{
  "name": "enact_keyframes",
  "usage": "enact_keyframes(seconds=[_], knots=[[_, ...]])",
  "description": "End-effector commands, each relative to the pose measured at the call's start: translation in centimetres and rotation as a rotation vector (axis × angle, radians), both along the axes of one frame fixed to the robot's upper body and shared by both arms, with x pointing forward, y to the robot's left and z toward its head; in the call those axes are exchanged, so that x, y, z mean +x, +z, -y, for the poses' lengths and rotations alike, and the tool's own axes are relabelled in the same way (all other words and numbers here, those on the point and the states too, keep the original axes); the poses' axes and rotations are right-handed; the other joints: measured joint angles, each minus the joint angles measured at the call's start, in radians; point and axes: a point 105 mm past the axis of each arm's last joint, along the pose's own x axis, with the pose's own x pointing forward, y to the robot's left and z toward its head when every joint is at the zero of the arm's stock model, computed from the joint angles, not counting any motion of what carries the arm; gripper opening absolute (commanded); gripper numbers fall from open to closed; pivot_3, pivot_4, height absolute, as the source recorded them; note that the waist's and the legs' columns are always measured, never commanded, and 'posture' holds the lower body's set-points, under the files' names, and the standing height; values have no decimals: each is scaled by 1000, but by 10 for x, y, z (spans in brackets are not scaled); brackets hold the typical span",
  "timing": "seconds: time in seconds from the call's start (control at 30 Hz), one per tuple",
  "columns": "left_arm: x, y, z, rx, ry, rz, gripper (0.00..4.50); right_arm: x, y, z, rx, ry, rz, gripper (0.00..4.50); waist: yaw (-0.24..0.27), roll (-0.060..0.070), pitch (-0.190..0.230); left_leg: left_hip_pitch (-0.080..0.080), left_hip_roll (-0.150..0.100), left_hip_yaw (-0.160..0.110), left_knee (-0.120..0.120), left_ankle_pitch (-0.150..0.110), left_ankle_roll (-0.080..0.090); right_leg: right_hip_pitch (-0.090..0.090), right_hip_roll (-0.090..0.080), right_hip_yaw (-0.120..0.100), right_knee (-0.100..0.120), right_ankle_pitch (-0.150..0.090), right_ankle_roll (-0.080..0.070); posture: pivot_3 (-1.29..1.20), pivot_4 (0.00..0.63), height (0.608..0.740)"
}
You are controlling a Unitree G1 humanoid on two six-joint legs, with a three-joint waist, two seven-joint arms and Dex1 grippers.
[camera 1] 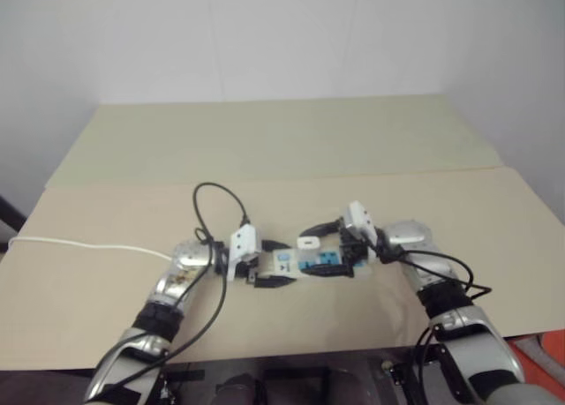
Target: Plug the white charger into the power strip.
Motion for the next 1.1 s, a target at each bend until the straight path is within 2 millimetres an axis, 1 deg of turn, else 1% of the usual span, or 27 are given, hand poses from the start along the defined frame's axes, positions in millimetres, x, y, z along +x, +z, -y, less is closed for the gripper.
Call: enact_keyframes(seconds=[0.03,0.2,0.27,0.33,0.5,0.6,0.73,0.87,0.93,1.0,1.03,1.1], knots=[[-1,-20,-8,66,22,-73,3257,4,6,15,-2,-42,-10,4463,0,0,0,0,0,0,0,0,0,0,0,0,0,0,0,0,150,740],[0,-19,-6,62,16,-75,3257,1,28,27,24,-43,29,4463,1,0,0,-2,0,0,0,0,0,-3,0,0,1,0,0,0,150,740],[0,-18,-6,61,14,-82,3978,-2,35,32,36,-50,35,4500,2,0,0,-4,0,0,0,0,-1,-5,0,0,1,0,0,0,150,740],[0,-17,-6,57,9,-83,4488,-3,39,36,43,-60,35,4500,2,-1,0,-5,0,0,0,1,0,-6,0,0,0,0,0,0,150,740],[-1,-3,-7,29,-18,-66,4488,-4,40,45,40,-97,37,4500,-1,-1,1,-5,0,1,0,1,0,-6,0,0,0,0,0,0,150,740],[-4,16,-12,9,-40,-11,4488,-3,44,50,52,-123,43,4500,-3,-2,3,-6,0,1,0,1,0,-7,1,0,0,0,0,0,150,740],[-10,49,-25,-22,-55,49,4488,-4,58,61,71,-150,66,4500,0,-3,7,-10,0,1,1,1,-1,-9,1,0,1,0,0,0,150,740],[-13,82,-39,-59,-27,104,4488,-7,70,79,76,-195,86,4500,5,-3,8,-11,0,0,1,1,-1,-9,1,-1,1,0,0,0,150,740],[-18,96,-47,-61,-20,119,4488,-10,75,92,74,-228,92,4500,8,-3,8,-12,0,-1,1,1,0,-9,1,-2,1,0,1,0,150,740],[-20,103,-54,-46,5,132,4488,-15,77,106,65,-265,96,4500,11,-3,8,-13,0,-1,1,1,0,-9,1,-4,0,0,1,0,150,740],[-21,104,-55,-39,13,134,4488,-17,78,111,61,-277,94,4500,11,-3,8,-13,0,-1,1,1,0,-9,2,-4,0,-1,2,0,150,740],[-22,100,-67,-5,54,124,4488,-23,75,127,22,-334,85,4500,10,-3,8,-13,-1,-1,1,1,-1,-8,2,-4,0,-1,2,0,150,740]])
